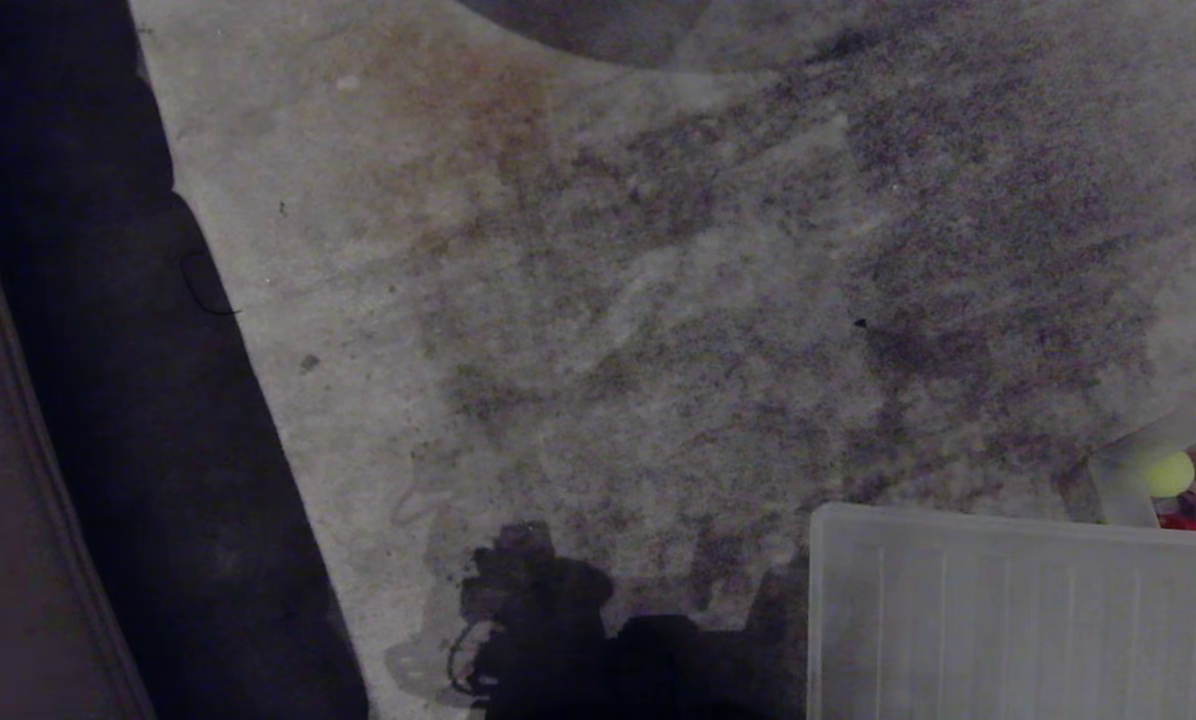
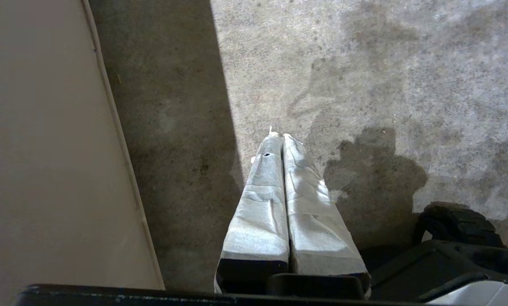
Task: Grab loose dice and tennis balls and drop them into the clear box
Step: Close the lid
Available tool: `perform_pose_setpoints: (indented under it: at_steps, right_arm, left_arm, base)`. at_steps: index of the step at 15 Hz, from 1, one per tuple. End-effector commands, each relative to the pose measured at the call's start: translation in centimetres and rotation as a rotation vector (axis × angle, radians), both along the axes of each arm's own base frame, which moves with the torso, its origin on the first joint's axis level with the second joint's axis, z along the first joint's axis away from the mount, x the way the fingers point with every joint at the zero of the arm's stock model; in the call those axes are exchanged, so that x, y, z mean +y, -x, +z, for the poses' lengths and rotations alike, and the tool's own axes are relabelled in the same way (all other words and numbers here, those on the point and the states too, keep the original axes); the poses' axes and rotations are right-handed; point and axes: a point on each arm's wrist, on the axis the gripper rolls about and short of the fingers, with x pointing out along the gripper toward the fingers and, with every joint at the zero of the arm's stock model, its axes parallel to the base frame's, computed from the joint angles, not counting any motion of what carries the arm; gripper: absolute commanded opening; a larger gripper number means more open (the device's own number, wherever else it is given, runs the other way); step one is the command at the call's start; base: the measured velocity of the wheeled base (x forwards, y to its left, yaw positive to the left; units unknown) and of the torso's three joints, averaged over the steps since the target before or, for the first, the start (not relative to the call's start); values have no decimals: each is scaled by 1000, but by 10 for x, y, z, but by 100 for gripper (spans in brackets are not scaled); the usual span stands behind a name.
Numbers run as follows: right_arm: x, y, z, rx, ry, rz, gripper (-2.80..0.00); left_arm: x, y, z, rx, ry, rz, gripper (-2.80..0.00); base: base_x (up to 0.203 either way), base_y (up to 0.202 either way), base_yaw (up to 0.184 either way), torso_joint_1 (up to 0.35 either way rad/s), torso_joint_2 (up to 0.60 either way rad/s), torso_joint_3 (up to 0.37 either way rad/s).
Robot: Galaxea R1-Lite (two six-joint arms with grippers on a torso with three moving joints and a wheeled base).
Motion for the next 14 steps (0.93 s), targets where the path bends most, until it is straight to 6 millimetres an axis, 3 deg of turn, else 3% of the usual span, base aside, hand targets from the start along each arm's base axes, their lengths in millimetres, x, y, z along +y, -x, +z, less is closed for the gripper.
perform_pose_setpoints:
  at_steps: [1,5,14]
  right_arm:
    - [0,0,0,3,-1,1,-280]
    - [0,0,0,3,0,0,-280]
    - [0,0,0,3,1,0,-280]
  left_arm:
    - [0,0,0,2,0,2,-280]
    - [0,0,0,2,1,2,-280]
    - [0,0,0,3,1,2,-280]
  base:
    - [0,0,0,0,0,0]
    - [1,1,-22,1,1,0]
    - [1,10,-161,1,3,3]
